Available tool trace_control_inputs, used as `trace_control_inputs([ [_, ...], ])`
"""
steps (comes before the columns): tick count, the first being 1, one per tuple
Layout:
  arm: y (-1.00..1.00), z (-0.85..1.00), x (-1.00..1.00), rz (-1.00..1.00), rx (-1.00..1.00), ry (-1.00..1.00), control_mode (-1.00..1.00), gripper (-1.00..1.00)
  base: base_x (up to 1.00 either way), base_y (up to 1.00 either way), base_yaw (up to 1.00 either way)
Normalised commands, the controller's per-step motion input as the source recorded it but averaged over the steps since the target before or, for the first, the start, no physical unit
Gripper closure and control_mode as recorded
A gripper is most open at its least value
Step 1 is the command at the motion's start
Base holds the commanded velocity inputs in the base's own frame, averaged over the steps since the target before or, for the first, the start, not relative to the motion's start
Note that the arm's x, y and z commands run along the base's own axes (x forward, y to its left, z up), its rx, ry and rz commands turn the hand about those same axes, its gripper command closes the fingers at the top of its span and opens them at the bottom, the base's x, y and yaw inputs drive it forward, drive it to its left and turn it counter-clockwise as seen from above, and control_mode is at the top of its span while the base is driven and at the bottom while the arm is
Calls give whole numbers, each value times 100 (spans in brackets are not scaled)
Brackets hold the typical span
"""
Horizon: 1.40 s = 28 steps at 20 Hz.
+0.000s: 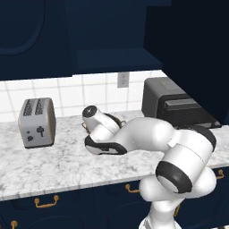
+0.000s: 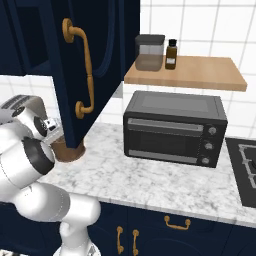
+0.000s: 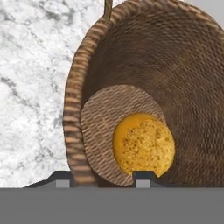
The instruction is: Open the cabinet, pick up the bread from the cabinet and place it in the basket. Then move the basket to the dining counter.
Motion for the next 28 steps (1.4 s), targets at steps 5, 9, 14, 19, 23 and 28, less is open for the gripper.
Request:
trace_control_inputs([
  [5,-4,31,-73,0,-9,-13,-100,100,0,0,0],
  [9,0,99,-88,0,-10,-14,-100,100,0,0,0],
  [14,0,100,-97,0,-7,-11,-100,100,0,0,0],
  [19,0,100,-92,4,0,-4,-100,100,0,0,0],
  [23,-12,100,-60,10,0,0,-100,100,0,0,0],
  [28,-14,100,-40,13,6,1,-100,100,0,0,0],
])
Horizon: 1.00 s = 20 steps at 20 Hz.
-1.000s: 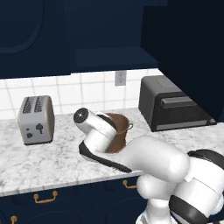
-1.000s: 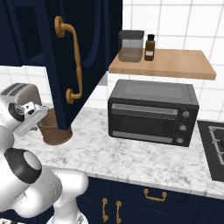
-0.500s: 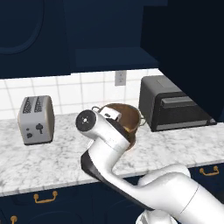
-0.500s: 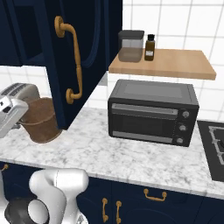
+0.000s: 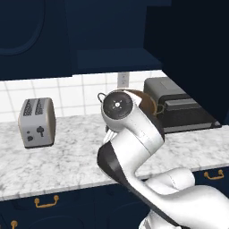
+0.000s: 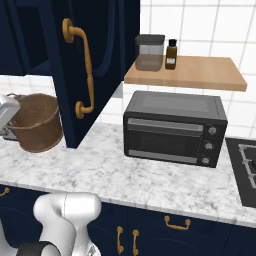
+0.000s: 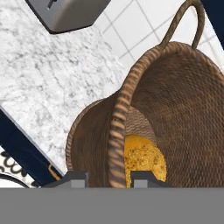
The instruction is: Open the cabinet, pick up the bread from the cabinet and place it in the basket. Then move the basket to the dining counter.
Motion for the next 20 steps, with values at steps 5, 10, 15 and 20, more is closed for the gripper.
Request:
trace_control_inputs([
  [5,-49,44,-3,6,5,0,-100,100,0,0,0],
  [10,-50,13,2,2,0,1,-100,100,0,0,0],
  [15,-1,0,0,0,0,0,100,100,0,2,0],
  [20,0,0,0,0,0,0,100,100,-77,0,-4],
])
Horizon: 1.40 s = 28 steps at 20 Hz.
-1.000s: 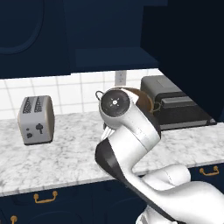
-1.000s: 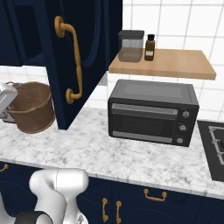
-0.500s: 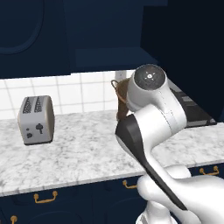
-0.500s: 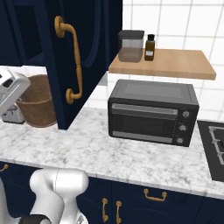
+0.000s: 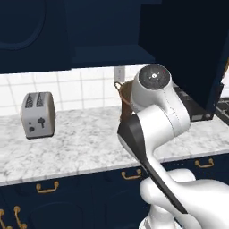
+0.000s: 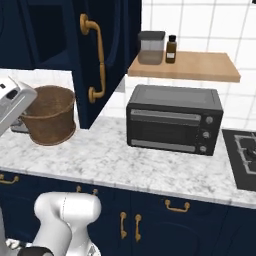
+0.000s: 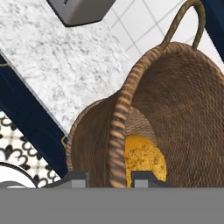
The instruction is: Open the cabinet, pick up the bread from the cabinet and place it in the basket. Then move the basket to the dining counter.
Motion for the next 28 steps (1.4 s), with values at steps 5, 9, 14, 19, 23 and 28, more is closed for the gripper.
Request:
trace_control_inputs([
  [5,0,0,0,0,0,0,100,100,-100,0,-6],
  [9,0,0,0,0,0,0,100,100,-76,0,-39],
  [14,0,0,0,0,0,0,100,100,-36,0,-65],
  [19,0,0,0,0,0,0,100,100,-22,0,-74],
  [23,0,0,0,0,0,0,100,100,-19,0,-78],
  [28,0,0,0,0,0,0,100,100,-27,0,-83],
])
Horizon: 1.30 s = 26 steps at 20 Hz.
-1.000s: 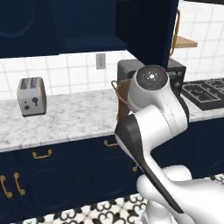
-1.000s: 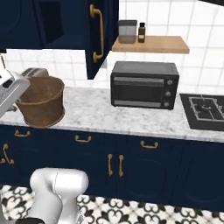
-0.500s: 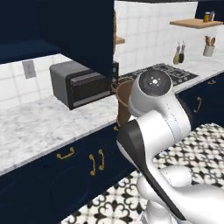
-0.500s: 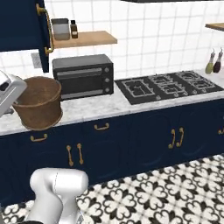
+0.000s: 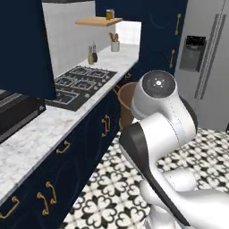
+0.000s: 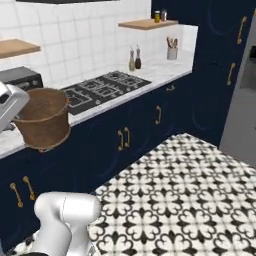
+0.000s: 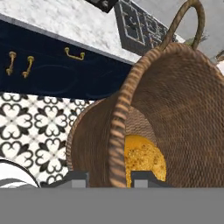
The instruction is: Open the cabinet, pick up the bread from the cabinet and place it in the basket. Then move the basket to the dining counter.
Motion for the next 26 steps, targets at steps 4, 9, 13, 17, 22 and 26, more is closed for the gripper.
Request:
trace_control_inputs([
  [4,0,0,0,0,0,0,100,100,-26,0,-88],
  [9,0,0,0,0,0,0,100,100,-17,0,-89],
  [13,0,0,0,0,0,0,100,100,-7,0,-89],
  [17,0,0,0,0,0,0,100,100,0,0,-88],
  [22,0,0,0,0,0,0,100,100,0,0,-86],
  [26,0,0,0,0,0,0,100,100,-4,0,-83],
])
